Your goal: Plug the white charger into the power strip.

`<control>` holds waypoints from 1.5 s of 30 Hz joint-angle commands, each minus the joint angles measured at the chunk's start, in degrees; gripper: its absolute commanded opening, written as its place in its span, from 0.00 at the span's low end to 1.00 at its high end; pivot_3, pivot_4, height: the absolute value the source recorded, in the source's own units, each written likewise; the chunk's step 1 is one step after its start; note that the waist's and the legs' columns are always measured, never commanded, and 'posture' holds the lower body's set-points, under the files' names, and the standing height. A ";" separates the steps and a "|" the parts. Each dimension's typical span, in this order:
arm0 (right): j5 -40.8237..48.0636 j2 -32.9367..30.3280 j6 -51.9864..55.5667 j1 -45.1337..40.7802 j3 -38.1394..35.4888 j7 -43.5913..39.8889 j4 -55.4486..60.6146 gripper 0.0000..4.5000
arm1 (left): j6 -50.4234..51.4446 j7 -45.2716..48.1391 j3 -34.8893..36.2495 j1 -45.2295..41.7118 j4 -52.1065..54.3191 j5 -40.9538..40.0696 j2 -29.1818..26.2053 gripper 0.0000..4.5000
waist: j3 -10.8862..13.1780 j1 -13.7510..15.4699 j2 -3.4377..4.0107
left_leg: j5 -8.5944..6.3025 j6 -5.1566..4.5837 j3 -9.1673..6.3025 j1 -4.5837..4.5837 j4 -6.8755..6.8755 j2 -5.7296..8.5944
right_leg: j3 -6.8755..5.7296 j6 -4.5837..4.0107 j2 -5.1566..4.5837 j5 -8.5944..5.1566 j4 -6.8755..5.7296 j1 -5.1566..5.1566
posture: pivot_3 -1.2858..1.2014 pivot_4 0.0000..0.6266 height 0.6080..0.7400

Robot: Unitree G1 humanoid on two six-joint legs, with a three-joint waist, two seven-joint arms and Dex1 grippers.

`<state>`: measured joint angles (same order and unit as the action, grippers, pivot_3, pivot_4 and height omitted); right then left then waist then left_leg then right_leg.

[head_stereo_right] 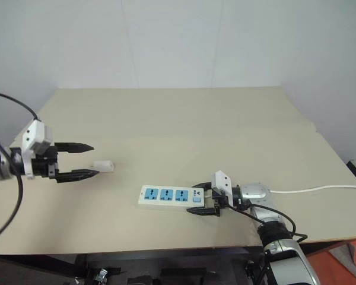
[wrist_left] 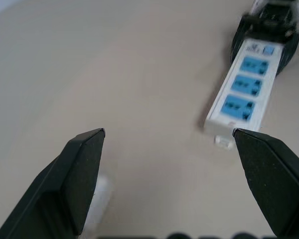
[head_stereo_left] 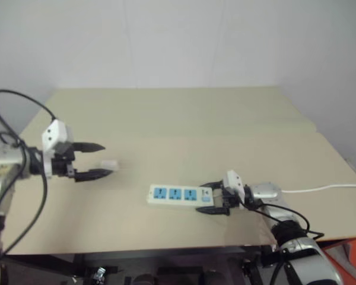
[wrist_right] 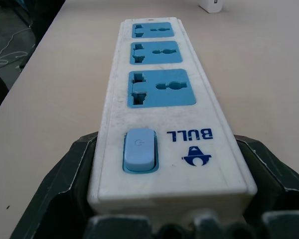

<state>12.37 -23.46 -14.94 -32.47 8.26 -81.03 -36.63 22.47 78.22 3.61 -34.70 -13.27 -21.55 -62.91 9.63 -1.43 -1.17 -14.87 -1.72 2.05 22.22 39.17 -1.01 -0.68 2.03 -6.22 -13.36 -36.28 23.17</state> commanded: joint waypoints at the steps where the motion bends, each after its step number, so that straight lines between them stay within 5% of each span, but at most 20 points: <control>1: -0.92 0.85 -1.42 -0.45 0.63 -0.05 -1.05 0.76 | -3.27 4.78 -8.09 -10.61 -8.76 9.20 -0.97 1.00 | -0.01 0.00 -0.02 | 0.00 0.00 0.08 -0.02 -0.02 0.01 | 0.01 0.01 0.00 0.00 -0.01 -0.02 | 0.52 0.24 1.00; 7: -1.20 1.96 -1.82 -0.29 0.93 0.60 -1.21 0.76 | -6.76 11.78 -21.66 -28.15 -24.01 23.33 4.49 1.00 | -0.04 -0.38 -0.15 | 0.03 0.04 0.34 0.03 -0.02 -0.03 | -0.01 0.01 0.06 0.00 0.00 0.00 | 0.52 0.24 1.00; 18: -0.70 1.42 0.26 0.72 0.61 1.04 1.61 0.76 | -29.90 7.48 -35.56 -39.84 -46.12 44.80 14.83 1.00 | 0.05 -0.90 -0.30 | 0.03 0.04 0.34 0.13 -0.03 -0.08 | 0.02 0.01 0.08 0.00 -0.02 0.12 | 0.52 0.24 1.00; 29: -0.27 0.96 2.10 1.06 0.28 1.77 3.68 0.76 | -33.36 -4.42 -37.90 -42.14 -54.41 53.51 25.35 1.00 | 0.10 -0.96 -0.38 | 0.03 0.03 0.21 0.51 0.06 -0.07 | 0.05 0.04 0.06 0.01 -0.52 0.53 | 0.52 0.24 1.00; 45: -0.08 0.53 3.92 2.44 0.41 3.19 6.05 0.76 | -33.90 -2.60 -37.22 -38.86 -55.04 55.97 25.54 0.96 | 0.09 -1.00 -0.38 | 0.02 0.00 0.18 0.99 0.46 -0.07 | 0.08 0.05 0.06 0.01 -0.81 1.02 | 0.52 0.24 1.00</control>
<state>12.50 -22.62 -11.94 -30.47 8.27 -77.69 -31.25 -11.50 75.02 -33.77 -74.30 -68.30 34.10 -36.73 9.72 -2.43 -1.55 -14.85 -1.71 2.23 23.21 39.64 -1.08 -0.59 2.07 -6.17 -13.35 -37.09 24.18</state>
